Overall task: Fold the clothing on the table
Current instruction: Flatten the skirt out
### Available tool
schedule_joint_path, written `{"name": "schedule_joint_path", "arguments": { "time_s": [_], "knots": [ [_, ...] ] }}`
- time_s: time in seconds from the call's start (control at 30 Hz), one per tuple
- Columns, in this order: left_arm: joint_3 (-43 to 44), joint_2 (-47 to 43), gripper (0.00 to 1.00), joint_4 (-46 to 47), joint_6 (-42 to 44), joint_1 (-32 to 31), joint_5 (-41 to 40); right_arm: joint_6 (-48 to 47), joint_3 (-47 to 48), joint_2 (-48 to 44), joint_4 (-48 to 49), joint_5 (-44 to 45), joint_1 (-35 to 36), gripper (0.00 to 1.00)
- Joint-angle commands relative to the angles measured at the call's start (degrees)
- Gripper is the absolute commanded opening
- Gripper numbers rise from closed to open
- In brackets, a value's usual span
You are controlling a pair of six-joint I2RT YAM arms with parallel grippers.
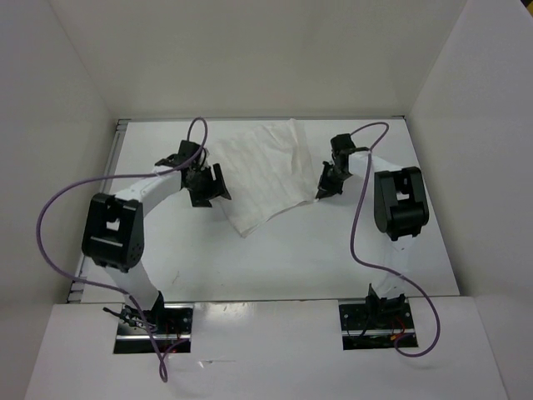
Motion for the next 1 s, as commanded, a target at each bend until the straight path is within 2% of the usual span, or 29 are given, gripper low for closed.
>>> {"name": "schedule_joint_path", "arguments": {
  "time_s": [0.0,0.07,0.1,0.17,0.2,0.23,0.67,0.8,0.97],
  "knots": [
    [-8.6,-8.3,0.76,0.3,-4.9,-2.2,1.1,2.3,-4.3,-4.8,-1.4,-1.5,0.4,0.01],
    [-11.6,-9.9,0.66,0.3,-5.5,-2.7,1.7,3.8,-7.2,-6.0,-2.6,-2.6,1.0,0.01],
    [-13.8,-11.0,0.58,0.3,-6.3,-2.7,1.7,4.3,-8.4,-6.6,-2.6,-4.1,1.6,0.01],
    [-15.3,-11.7,0.5,0.3,-7.0,-2.7,1.7,5.5,-11.5,-7.7,-2.1,-4.7,3.3,0.0],
    [-15.8,-11.7,0.42,0.3,-7.0,-2.7,1.7,5.6,-12.2,-8.4,-2.1,-4.7,3.3,0.0],
    [-16.6,-11.7,0.4,0.3,-7.5,-2.7,1.7,6.2,-12.8,-8.4,-2.1,-4.7,4.1,0.0],
    [-16.4,-6.4,0.42,1.8,-9.2,-6.0,0.5,6.2,-14.6,-9.9,-2.6,-4.1,5.1,0.0],
    [-14.9,-7.0,0.44,-4.5,-9.2,-6.6,-6.2,5.6,-14.6,-9.9,-3.1,-4.1,5.1,0.0],
    [-15.9,-8.1,0.46,-4.5,-9.7,-7.1,-8.0,5.0,-14.6,-9.9,-3.1,-4.1,5.1,0.0]
  ]
}}
